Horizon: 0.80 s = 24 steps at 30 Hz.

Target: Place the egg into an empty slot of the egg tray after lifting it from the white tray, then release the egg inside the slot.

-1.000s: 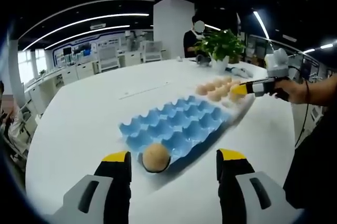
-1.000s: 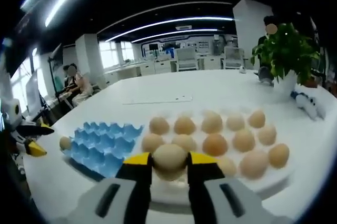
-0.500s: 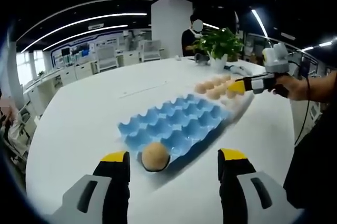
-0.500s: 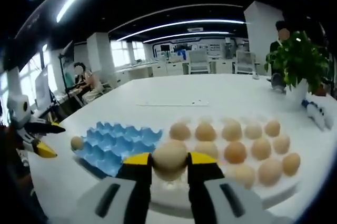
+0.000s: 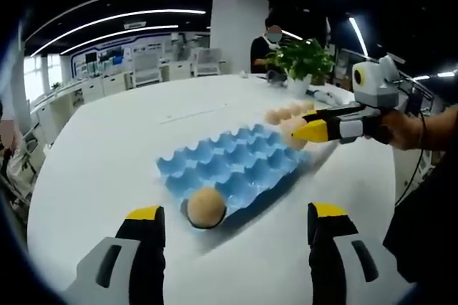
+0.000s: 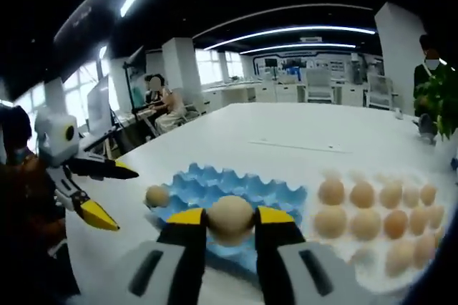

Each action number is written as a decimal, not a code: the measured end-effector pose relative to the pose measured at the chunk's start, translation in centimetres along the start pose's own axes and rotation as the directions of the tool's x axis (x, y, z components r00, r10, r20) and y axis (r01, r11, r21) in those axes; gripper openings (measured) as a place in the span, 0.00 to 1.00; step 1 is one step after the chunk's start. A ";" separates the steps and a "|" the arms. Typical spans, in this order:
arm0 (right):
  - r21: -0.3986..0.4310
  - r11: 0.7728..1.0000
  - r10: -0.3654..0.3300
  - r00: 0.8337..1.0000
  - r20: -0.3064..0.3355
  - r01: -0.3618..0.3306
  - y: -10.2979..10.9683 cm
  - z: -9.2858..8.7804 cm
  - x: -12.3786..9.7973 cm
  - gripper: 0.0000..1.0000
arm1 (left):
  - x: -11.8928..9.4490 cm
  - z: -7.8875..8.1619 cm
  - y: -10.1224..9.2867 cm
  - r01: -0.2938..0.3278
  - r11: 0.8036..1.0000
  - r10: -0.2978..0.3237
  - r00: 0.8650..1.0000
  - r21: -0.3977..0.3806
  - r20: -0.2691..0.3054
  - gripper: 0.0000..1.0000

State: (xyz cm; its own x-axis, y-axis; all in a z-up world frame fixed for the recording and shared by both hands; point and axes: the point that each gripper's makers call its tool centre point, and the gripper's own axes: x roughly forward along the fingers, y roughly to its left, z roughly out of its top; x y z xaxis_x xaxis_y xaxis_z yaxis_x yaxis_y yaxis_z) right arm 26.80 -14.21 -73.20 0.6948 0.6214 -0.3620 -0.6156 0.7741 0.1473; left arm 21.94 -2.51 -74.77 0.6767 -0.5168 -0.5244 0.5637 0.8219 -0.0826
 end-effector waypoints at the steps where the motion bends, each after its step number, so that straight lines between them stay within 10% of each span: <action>1: -0.003 1.000 0.008 1.000 -0.001 -0.008 0.4 0.1 0.3 0.26 | 0.0 0.0 0.0 0.001 1.000 -0.001 1.000 0.000 -0.001 0.82; 24: -0.164 0.961 0.209 0.974 -0.090 -0.221 6.7 -1.3 6.5 0.26 | -0.3 -0.1 0.3 0.000 1.000 0.000 1.000 -0.003 0.007 0.78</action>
State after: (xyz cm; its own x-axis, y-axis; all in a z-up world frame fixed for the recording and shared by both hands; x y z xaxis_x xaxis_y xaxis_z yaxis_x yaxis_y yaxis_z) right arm 26.66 -5.17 -75.77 0.5147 0.7558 -0.4047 -0.8063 0.5872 0.0711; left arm 21.86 -2.12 -74.69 0.6799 -0.5183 -0.5188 0.5624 0.8225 -0.0847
